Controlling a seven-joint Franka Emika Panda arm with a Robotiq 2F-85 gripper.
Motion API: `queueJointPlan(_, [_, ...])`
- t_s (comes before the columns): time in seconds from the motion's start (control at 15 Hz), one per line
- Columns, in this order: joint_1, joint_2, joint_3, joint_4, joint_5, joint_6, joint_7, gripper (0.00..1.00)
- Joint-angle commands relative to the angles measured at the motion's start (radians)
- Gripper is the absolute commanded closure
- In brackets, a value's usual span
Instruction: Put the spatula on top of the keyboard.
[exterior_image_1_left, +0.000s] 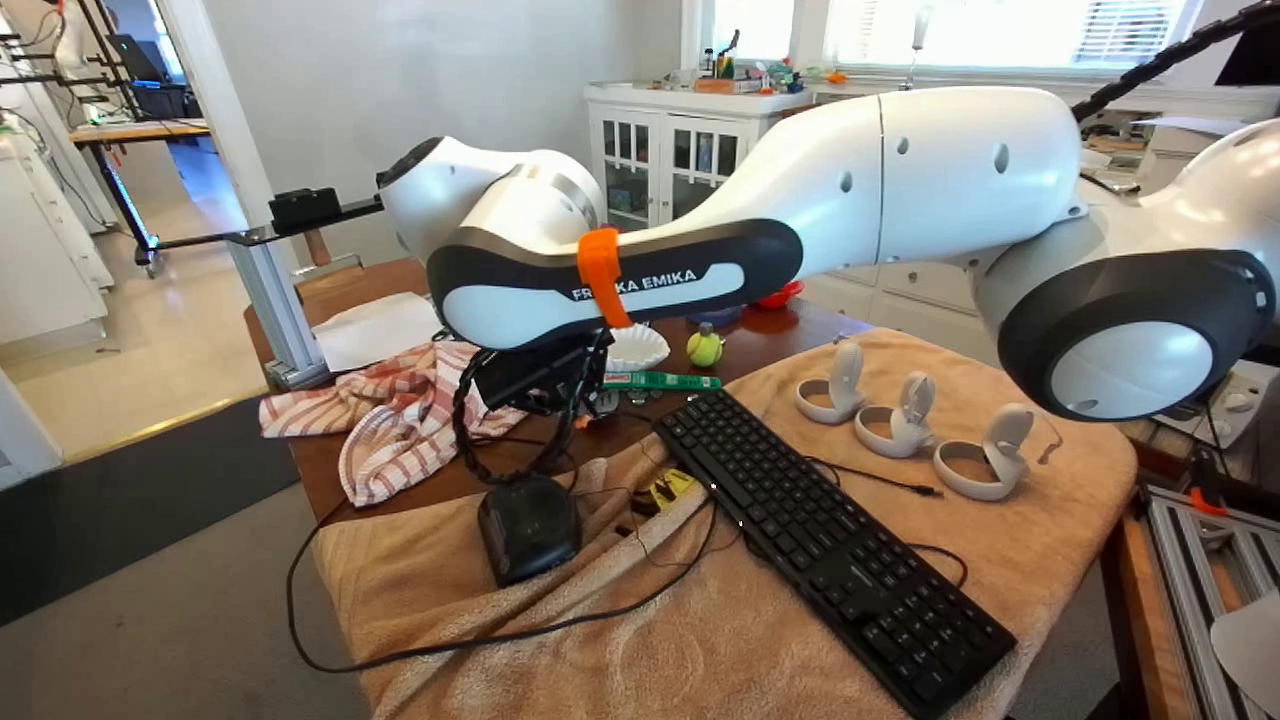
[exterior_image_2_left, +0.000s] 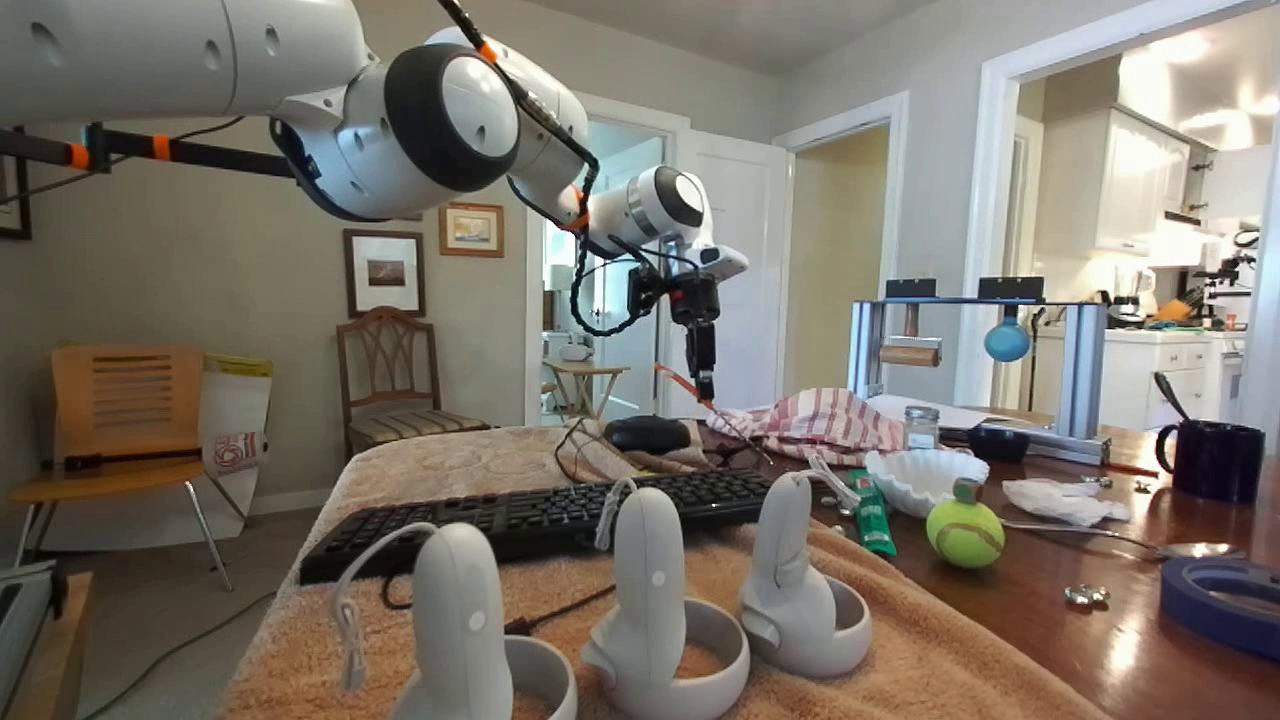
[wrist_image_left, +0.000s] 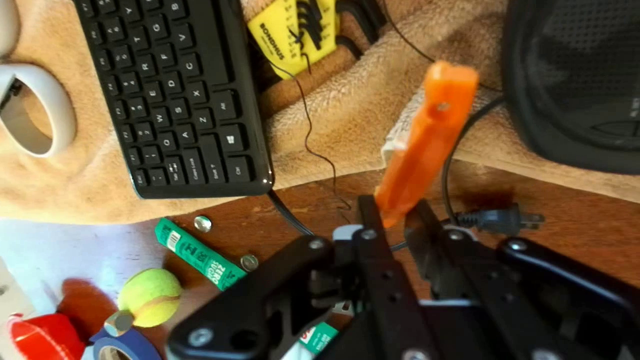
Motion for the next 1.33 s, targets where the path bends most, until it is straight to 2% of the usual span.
queueJointPlan(0.0, [-0.03,-0.004,0.056,0.011,0.052,0.072,-0.06,0.95])
queueJointPlan(0.2, [-0.054,-0.005,0.119,0.006,0.109,0.108,-0.134,0.95])
queueJointPlan(0.4, [-0.076,-0.017,0.182,0.0,0.17,0.096,-0.203,0.95])
queueJointPlan(0.47, [-0.085,-0.024,0.203,-0.004,0.191,0.079,-0.221,0.95])
queueJointPlan(0.53, [-0.088,0.037,0.207,0.114,0.224,0.016,-0.246,0.95])
queueJointPlan(0.73, [-0.114,0.008,0.248,0.1,0.297,-0.058,-0.292,0.95])
queueJointPlan(0.8, [-0.122,-0.038,0.254,0.026,0.314,-0.059,-0.294,0.95])
queueJointPlan(1.27, [-0.157,-0.074,0.248,0.022,0.357,-0.16,-0.238,0.95])
